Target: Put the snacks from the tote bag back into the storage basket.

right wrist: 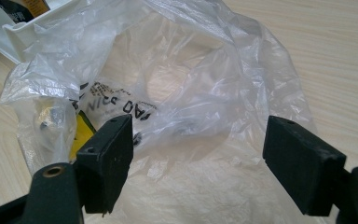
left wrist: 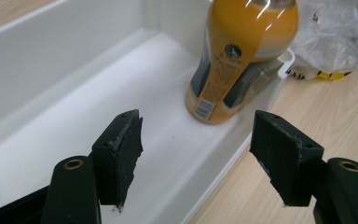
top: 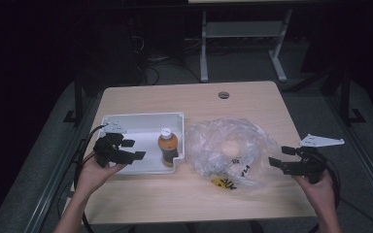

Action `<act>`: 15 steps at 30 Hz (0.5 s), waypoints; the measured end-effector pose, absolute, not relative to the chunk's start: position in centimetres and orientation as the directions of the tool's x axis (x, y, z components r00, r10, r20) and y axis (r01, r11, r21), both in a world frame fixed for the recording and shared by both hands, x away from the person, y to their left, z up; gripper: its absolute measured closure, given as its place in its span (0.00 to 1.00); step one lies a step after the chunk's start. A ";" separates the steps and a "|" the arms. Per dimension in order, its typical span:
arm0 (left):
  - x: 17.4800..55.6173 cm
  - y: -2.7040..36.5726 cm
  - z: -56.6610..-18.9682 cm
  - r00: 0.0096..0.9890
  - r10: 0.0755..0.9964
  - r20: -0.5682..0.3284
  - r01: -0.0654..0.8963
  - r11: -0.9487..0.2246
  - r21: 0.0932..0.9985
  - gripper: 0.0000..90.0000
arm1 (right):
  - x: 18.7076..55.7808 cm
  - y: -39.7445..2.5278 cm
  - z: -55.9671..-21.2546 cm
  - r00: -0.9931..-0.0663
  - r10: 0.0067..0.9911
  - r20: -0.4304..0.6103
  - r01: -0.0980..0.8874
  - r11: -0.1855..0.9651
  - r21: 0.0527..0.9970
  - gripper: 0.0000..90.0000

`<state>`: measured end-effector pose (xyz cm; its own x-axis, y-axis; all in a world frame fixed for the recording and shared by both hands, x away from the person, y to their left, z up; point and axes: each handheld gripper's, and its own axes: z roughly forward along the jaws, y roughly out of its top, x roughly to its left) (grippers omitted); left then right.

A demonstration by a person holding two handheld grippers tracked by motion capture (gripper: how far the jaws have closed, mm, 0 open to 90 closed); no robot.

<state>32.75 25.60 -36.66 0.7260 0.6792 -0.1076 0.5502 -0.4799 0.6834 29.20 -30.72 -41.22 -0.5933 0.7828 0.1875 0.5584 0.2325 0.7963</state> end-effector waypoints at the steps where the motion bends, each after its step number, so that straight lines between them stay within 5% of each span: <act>1: 32.7 25.6 -36.9 0.726 0.678 -0.110 0.553 -0.481 0.680 0.36 | 29.2 -30.8 -41.2 -0.594 0.782 0.187 0.557 0.233 0.797 0.27; 15: 31.6 26.0 -38.5 0.716 0.689 -0.111 0.552 -0.462 0.695 0.35 | 29.1 -30.6 -41.3 -0.594 0.784 0.181 0.559 0.241 0.793 0.27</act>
